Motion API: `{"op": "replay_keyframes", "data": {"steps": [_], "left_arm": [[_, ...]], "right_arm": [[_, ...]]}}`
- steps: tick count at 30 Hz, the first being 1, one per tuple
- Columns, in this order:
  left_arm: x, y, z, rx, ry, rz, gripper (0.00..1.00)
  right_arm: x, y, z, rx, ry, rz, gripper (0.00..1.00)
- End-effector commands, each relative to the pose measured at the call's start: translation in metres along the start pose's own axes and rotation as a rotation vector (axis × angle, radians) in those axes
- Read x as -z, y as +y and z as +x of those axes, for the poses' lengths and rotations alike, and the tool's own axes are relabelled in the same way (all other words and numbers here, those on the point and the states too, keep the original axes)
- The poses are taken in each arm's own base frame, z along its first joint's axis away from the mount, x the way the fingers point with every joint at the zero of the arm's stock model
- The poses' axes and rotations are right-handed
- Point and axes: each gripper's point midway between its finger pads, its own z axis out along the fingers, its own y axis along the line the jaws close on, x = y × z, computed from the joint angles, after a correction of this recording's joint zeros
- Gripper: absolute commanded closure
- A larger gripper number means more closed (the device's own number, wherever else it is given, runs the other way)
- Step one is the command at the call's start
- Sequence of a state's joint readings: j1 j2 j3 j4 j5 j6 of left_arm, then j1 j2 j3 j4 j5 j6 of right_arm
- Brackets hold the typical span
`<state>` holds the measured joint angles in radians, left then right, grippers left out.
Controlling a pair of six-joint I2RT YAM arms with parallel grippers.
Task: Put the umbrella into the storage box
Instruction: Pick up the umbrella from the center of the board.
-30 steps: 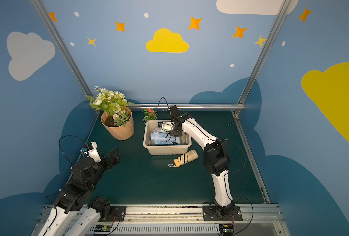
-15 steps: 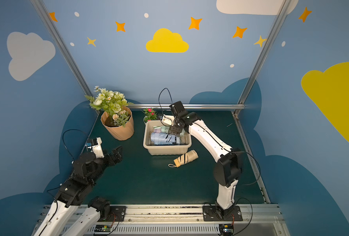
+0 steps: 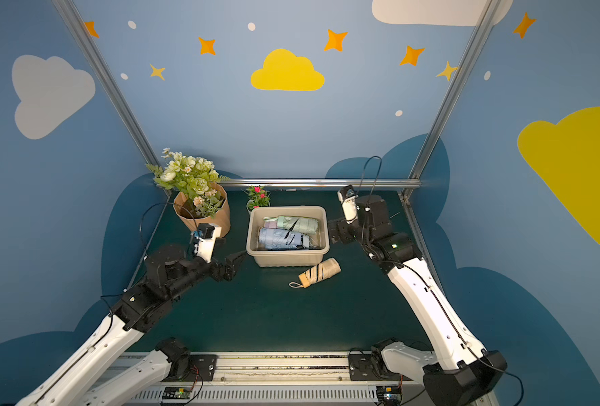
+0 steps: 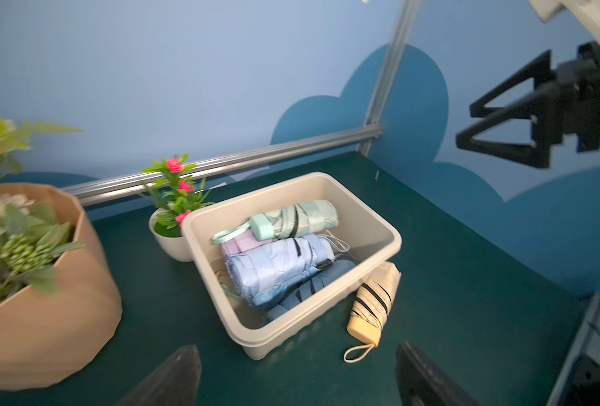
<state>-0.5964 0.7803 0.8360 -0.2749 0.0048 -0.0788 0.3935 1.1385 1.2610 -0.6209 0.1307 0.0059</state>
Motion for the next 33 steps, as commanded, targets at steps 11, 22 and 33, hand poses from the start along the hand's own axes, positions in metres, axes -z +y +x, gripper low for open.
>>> {"op": "replay_keyframes", "data": {"steps": [11, 22, 33], "left_arm": [[-0.077, -0.161, 0.061, -0.561, 0.247, 0.243, 0.04], [-0.179, -0.189, 0.114, -0.893, 0.442, -0.087, 0.03], [-0.239, -0.207, 0.18, -1.064, 0.558, -0.124, 0.15]], "right_arm": [[0.021, -0.064, 0.114, -0.882, 0.275, 0.055, 0.05], [0.044, -0.09, 0.104, -0.925, 0.2, 0.072, 0.05], [0.055, -0.097, 0.097, -0.912, 0.169, 0.075, 0.05]]}}
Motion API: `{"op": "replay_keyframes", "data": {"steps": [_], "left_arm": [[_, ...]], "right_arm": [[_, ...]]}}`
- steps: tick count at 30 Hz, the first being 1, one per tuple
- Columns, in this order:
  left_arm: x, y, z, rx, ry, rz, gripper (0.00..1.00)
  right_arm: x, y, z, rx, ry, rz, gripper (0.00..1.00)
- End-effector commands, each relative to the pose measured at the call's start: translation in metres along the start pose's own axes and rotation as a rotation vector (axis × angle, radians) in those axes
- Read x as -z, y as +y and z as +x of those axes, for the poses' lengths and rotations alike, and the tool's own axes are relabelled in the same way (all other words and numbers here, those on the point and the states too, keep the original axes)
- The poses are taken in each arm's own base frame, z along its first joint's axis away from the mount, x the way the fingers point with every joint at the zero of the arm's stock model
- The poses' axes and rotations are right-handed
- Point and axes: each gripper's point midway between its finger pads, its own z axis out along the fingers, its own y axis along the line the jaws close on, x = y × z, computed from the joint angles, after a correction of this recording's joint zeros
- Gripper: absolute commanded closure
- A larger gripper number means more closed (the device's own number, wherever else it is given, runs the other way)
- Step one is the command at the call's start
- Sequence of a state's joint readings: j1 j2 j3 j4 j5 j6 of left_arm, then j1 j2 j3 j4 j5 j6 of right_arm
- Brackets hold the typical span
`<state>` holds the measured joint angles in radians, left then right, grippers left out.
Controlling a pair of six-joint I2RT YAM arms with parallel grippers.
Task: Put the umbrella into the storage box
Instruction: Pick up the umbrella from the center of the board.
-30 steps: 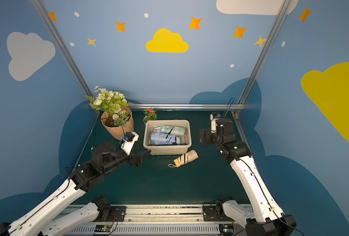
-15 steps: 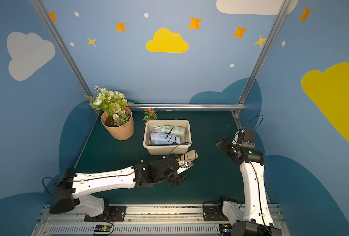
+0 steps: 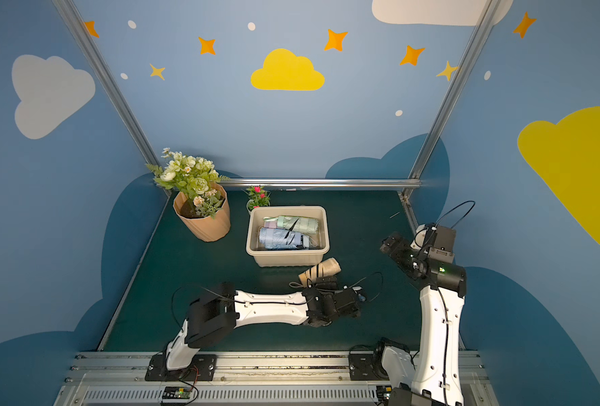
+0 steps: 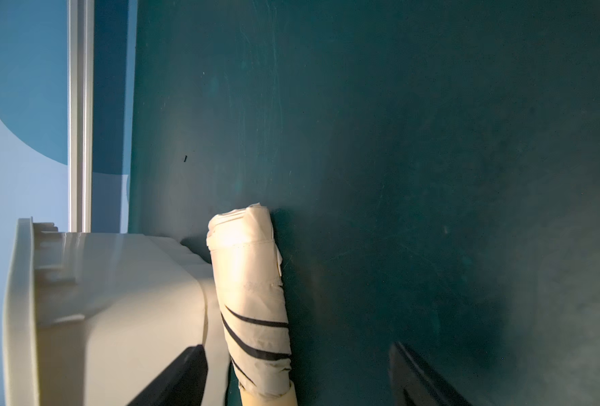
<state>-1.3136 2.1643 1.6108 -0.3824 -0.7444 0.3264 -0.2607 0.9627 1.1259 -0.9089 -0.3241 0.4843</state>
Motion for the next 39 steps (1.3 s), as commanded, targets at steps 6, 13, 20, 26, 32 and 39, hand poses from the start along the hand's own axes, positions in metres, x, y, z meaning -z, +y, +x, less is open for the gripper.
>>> {"op": "replay_keyframes", "data": {"steps": [6, 13, 20, 26, 32, 39], "left_arm": [[-0.043, 0.021, 0.007, -0.029, 0.135, -0.11, 0.22], [-0.069, 0.027, 0.012, -0.079, 0.186, -0.148, 0.2], [-0.085, 0.018, 0.03, -0.105, 0.26, -0.139, 0.27], [-0.093, 0.021, 0.054, -0.072, 0.324, -0.124, 0.38], [-0.099, 0.013, 0.075, -0.045, 0.367, -0.082, 0.45], [-0.1, 0.013, 0.082, -0.014, 0.373, -0.086, 0.77]], "right_arm": [[0.003, 0.01, -0.002, 0.009, 0.026, -0.031, 0.05], [0.002, 0.014, -0.008, 0.012, 0.027, -0.034, 0.04], [0.0, 0.015, -0.01, 0.01, 0.032, -0.039, 0.05], [-0.003, 0.016, -0.011, 0.008, 0.038, -0.044, 0.05], [-0.004, 0.017, -0.011, 0.007, 0.044, -0.046, 0.05], [-0.005, 0.017, -0.009, 0.013, 0.054, -0.049, 0.05]]}}
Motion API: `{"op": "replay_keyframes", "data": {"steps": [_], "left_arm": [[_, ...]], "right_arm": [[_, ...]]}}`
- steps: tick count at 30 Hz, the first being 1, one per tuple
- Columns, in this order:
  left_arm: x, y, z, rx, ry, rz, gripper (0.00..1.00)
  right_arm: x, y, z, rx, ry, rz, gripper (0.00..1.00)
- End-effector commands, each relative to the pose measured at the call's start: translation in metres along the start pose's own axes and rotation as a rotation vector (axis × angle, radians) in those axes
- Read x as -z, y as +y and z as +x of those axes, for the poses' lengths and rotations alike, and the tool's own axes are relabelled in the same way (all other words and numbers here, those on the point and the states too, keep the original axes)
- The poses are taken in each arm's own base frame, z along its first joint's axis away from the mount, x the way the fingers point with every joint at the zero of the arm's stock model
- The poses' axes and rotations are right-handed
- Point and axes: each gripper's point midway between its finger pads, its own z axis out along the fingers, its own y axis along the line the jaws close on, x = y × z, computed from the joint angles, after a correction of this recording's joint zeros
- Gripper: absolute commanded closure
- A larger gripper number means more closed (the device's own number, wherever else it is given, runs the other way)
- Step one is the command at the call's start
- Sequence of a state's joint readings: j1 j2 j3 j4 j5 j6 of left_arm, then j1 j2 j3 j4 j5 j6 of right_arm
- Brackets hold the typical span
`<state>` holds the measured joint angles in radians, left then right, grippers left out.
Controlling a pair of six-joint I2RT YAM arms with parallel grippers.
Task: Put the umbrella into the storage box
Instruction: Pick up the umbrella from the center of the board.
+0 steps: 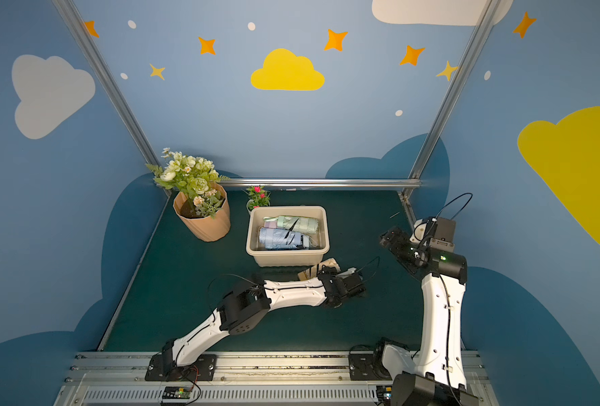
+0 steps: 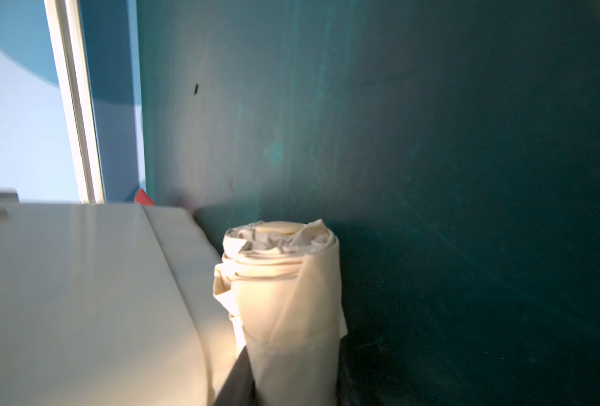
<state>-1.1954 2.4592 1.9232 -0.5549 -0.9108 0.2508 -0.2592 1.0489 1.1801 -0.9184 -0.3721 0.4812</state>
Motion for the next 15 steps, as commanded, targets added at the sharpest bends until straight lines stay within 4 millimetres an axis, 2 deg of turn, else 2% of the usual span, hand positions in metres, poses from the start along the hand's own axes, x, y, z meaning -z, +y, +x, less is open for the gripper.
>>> {"op": "replay_keyframes", "data": {"steps": [1, 4, 8, 10, 15], "left_arm": [[-0.024, -0.017, 0.044, -0.069, 0.124, 0.055, 0.83], [-0.016, -0.009, 0.04, -0.057, 0.106, 0.042, 0.96], [0.007, 0.006, 0.032, -0.05, 0.05, 0.011, 0.97], [0.024, 0.011, 0.028, -0.057, 0.017, 0.003, 0.97], [0.079, 0.021, 0.023, -0.073, -0.07, 0.03, 0.97]], "right_arm": [[0.005, 0.009, -0.002, 0.027, -0.004, -0.024, 0.04], [0.004, 0.008, 0.001, 0.031, 0.001, -0.025, 0.05], [0.003, 0.009, 0.002, 0.033, 0.005, -0.027, 0.05], [0.002, 0.01, 0.0, 0.036, 0.004, -0.031, 0.05], [0.002, 0.012, -0.003, 0.043, -0.004, -0.037, 0.05]]}}
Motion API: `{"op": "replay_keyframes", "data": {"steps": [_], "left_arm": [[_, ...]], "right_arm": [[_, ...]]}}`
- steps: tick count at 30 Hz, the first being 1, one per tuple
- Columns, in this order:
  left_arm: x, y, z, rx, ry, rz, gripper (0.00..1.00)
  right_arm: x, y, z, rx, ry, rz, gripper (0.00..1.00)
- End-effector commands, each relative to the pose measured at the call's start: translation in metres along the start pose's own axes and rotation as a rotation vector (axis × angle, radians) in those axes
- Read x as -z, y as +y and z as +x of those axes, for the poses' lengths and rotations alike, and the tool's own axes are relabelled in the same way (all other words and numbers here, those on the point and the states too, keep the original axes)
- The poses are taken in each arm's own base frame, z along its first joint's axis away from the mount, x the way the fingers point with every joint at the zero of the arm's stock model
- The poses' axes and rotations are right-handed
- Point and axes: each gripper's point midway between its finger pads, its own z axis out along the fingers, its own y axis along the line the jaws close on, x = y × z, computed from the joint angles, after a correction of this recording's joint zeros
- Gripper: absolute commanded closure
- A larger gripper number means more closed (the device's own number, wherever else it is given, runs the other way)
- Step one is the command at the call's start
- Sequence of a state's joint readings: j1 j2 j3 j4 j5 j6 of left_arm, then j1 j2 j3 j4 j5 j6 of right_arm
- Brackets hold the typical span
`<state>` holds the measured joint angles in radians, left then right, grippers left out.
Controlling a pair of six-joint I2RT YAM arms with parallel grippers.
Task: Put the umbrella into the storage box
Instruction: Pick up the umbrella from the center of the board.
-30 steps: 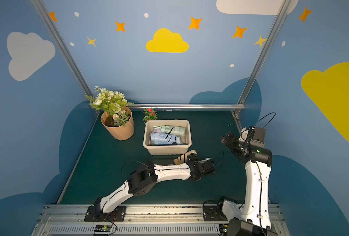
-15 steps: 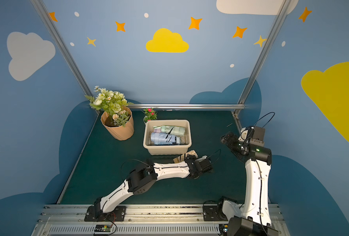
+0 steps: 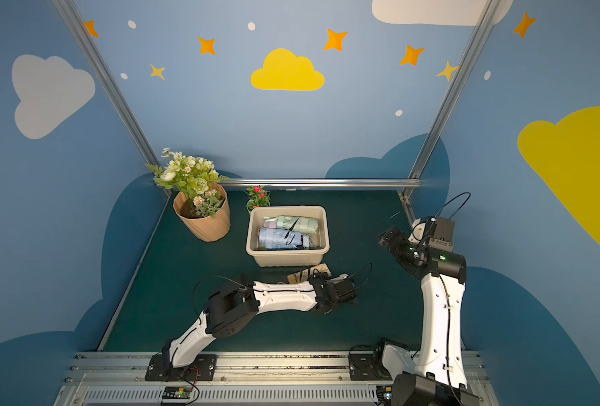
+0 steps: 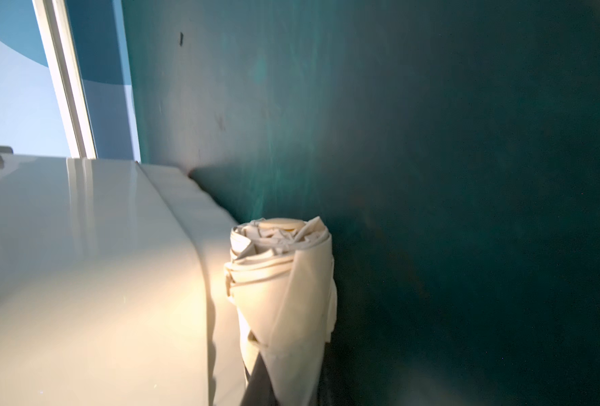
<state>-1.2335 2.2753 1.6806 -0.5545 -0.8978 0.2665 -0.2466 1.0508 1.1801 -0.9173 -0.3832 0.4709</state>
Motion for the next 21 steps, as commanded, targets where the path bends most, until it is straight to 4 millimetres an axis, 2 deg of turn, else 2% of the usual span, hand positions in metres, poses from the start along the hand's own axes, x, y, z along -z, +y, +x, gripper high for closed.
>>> {"op": "replay_keyframes", "data": {"steps": [1, 7, 12, 17, 21], "left_arm": [[0.055, 0.021, -0.012, 0.007, -0.092, 0.015, 0.97], [0.121, 0.024, 0.001, -0.009, -0.149, 0.167, 0.97], [0.171, 0.04, 0.018, 0.005, -0.24, 0.317, 0.97], [0.22, 0.074, 0.029, -0.052, -0.422, 0.392, 0.97], [0.238, 0.126, 0.046, -0.046, -0.535, 0.42, 0.98]], "right_arm": [[0.002, 0.007, -0.005, 0.023, -0.016, -0.022, 0.05], [-0.001, 0.007, -0.004, 0.018, -0.013, -0.031, 0.05], [-0.003, 0.01, -0.006, 0.021, -0.016, -0.045, 0.05], [-0.003, 0.013, -0.005, 0.036, -0.016, -0.051, 0.05], [-0.004, 0.015, -0.002, 0.044, -0.01, -0.059, 0.05]]}}
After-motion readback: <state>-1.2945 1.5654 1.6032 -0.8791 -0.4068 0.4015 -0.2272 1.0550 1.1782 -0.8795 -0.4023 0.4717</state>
